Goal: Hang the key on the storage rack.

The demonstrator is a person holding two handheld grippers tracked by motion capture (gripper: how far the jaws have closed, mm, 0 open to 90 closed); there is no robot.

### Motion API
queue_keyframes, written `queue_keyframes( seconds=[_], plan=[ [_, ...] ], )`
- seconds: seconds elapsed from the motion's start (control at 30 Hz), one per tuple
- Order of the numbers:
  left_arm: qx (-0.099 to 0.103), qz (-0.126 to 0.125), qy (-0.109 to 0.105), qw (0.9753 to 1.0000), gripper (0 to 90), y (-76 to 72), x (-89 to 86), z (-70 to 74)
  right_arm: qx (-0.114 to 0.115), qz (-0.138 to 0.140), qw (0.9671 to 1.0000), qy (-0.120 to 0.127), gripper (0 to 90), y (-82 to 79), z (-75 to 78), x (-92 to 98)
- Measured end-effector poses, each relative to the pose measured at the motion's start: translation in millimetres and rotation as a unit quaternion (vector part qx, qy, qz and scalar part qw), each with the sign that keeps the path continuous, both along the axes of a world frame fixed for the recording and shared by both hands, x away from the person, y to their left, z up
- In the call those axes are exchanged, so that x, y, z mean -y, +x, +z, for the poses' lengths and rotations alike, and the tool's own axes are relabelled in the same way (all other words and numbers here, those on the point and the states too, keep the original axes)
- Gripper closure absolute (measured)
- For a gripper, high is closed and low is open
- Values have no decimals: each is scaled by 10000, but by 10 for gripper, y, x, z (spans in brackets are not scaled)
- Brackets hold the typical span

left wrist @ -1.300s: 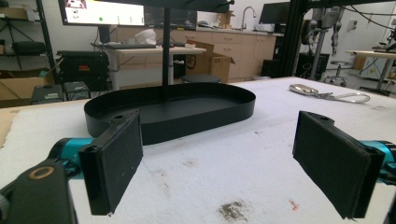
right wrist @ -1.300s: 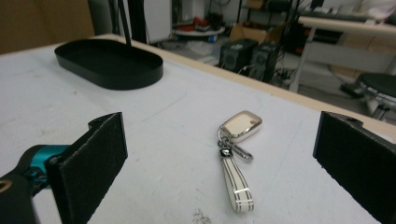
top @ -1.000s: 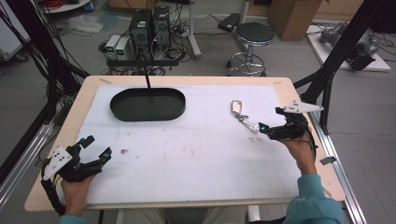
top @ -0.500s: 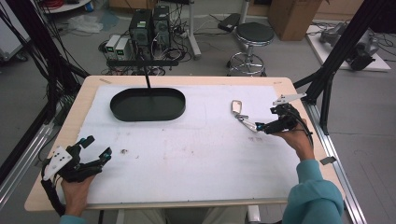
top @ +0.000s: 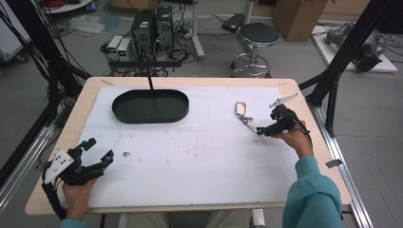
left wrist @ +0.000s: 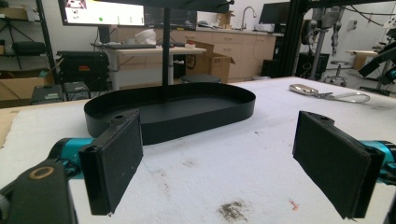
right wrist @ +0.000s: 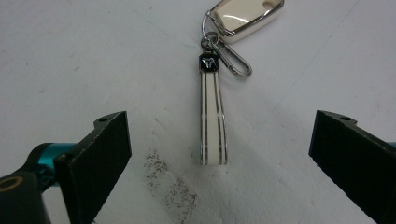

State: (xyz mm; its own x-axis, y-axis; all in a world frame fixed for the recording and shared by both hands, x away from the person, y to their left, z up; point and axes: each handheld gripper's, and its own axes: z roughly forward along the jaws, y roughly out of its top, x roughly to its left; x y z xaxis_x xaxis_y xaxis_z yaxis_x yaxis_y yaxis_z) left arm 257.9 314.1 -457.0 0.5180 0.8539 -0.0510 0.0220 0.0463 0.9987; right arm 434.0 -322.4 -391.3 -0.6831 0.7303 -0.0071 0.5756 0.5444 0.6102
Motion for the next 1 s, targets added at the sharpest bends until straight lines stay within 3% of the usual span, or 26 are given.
queue_keyframes(
  seconds=[0.27,0.4,0.7,1.0],
  plan=[
    [0,1,-2,10000,164,0,0,0,-260,31,9994,-241,60,97,-10,-48],
    [1,-2,-2,10000,164,0,-1,0,-533,133,9977,-403,156,148,-30,-104],
    [1,-9,-1,10000,164,0,-3,0,-705,115,9956,-610,220,197,-85,-119],
    [5,-3,6,10000,164,0,-1,0,-885,-29,9936,-697,371,224,-111,-93]
  ],
)
